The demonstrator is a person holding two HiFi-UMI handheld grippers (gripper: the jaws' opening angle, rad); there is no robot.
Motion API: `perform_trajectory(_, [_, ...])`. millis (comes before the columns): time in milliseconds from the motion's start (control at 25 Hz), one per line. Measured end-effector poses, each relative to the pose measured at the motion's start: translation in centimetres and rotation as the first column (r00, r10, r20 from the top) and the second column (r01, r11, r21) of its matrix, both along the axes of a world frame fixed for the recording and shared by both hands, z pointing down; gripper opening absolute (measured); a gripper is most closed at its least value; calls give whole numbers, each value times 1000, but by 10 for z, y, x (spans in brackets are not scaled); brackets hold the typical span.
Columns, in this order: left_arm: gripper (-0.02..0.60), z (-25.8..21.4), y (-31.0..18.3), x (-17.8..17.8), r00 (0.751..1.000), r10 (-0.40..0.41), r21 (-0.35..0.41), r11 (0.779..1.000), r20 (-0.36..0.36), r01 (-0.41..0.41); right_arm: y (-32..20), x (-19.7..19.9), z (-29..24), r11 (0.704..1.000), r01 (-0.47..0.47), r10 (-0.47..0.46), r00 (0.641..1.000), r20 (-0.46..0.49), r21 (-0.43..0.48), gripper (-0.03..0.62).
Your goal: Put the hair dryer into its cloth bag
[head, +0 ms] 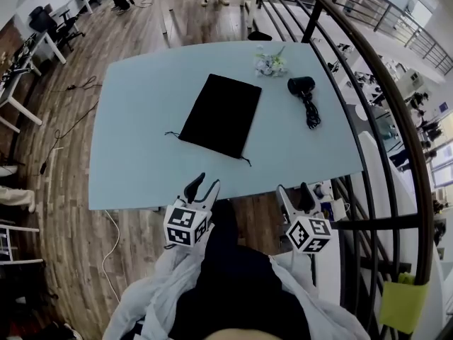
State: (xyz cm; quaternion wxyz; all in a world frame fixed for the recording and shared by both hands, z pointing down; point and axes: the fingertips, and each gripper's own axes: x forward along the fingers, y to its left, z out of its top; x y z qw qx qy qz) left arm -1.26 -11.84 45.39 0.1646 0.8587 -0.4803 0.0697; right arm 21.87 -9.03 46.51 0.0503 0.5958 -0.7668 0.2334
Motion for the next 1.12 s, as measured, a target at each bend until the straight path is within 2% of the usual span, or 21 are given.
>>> perform_trajectory(320, [187, 3, -33, 28, 999, 48, 2, 999, -1, -48, -27, 20, 9, 1000, -27, 27, 1000, -10, -15, 354])
perform_trajectory(560, [187, -6, -74, 45, 999, 42, 1, 999, -18, -42, -74, 33, 5, 1000, -6, 5, 1000, -27, -24, 357])
perform_trajectory(1120, [187, -2, -178, 86, 997, 73, -40, 997, -1, -73, -180, 77, 6, 998, -1, -3, 998, -66, -61, 360])
